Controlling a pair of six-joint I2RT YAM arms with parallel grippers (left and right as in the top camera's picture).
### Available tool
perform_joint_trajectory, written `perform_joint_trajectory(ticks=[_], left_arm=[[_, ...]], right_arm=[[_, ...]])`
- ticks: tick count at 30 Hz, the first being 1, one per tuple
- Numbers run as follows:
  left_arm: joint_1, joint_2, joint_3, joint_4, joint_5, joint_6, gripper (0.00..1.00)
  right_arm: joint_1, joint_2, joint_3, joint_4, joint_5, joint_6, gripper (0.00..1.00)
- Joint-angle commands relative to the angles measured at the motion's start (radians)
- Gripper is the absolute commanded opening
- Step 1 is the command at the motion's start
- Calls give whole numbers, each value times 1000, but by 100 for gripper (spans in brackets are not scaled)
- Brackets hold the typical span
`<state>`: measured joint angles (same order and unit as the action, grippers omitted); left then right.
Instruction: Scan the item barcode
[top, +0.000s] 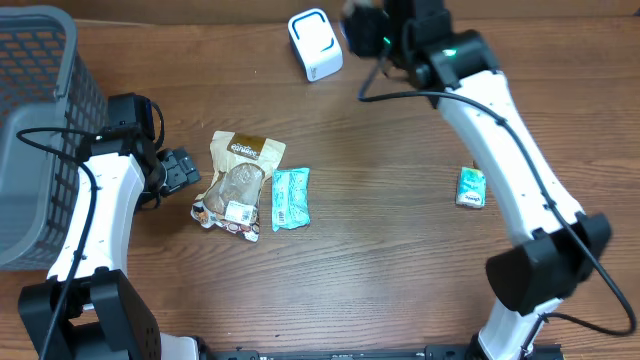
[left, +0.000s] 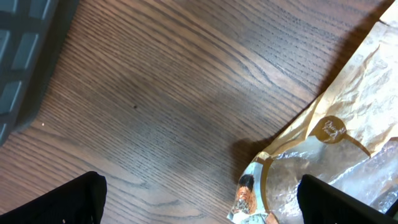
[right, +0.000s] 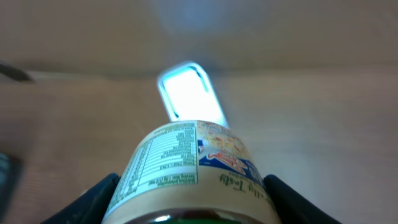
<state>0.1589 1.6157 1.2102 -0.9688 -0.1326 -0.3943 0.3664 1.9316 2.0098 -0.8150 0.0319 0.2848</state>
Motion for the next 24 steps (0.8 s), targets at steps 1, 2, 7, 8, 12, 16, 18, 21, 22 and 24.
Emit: perform_joint_trajectory(ticks=[1,2,7,8,12,16,18,21,22,24], left_arm=[[3,-18,-2,1,-6,-13,100],[3,-18,-2,1,-6,-13,100],[3,-18,-2,1,-6,-13,99],[3,-18,-2,1,-5,-13,100],[3,-18,-2,1,-5,-13,99],[3,-18,-2,1,-6,-13,100],[3,-18,-2,1,-5,-13,100],[3,-18,-2,1,-5,-13,99],[3,-18,-2,1,-5,-13,100],[3,-18,-2,1,-5,-13,100]], right_arm=[[-53,-41,5,-257,11,-2,27],[-61,-40,5,-329,11,-2,29],[-99,16,3,-723,11,-2,29],[-100,28,-5,-760,11,-2,29],[-100,34,-77,-755,11,-2,29],[-100,34,-233,-677,12,-2,30],[-100,34,-311,-602,12,-2,33],[-100,34,-413,-521,39,-1,36],[-100,34,-435,-504,46,-1,36],[-100,34,-490,-463,49,-1,38]])
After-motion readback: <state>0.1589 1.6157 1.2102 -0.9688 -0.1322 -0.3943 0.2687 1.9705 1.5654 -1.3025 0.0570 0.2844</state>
